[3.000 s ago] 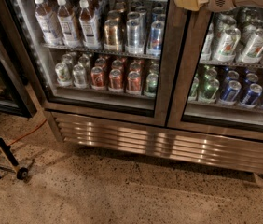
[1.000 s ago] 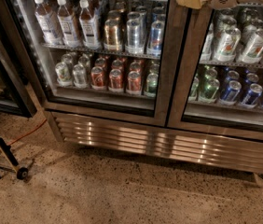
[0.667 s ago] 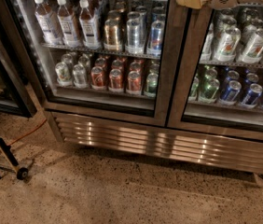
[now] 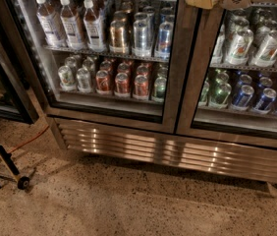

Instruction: Open left fridge door

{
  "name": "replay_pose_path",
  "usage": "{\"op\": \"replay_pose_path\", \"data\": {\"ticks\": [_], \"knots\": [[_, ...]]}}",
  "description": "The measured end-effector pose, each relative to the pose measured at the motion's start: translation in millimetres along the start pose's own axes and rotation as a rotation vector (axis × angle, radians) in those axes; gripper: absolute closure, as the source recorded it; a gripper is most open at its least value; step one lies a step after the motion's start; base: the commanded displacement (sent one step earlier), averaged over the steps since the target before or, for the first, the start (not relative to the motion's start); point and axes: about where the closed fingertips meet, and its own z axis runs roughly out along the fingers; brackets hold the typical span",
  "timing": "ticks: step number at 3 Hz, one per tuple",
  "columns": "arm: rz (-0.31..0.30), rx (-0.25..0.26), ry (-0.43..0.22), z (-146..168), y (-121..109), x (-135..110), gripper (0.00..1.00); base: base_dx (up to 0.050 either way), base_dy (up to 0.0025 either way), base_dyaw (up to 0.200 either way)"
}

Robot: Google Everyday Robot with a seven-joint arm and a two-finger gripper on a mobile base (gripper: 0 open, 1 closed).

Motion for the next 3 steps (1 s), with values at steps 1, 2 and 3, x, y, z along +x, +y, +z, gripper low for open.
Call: {"op": "replay_pose_path", "data": {"ticks": [1,2,3], "knots": [[0.000,0.000,0.000,-0.2,-0.7,0.4,1.00,0.000,0.00000,0.000],[0.012,-0.014,0.001,0.3,2.2,4.0,1.00,0.000,0.00000,0.000],[0.013,-0.021,-0.003,-1.1,1.9,2.3,1.00,0.000,0.00000,0.000]]}}
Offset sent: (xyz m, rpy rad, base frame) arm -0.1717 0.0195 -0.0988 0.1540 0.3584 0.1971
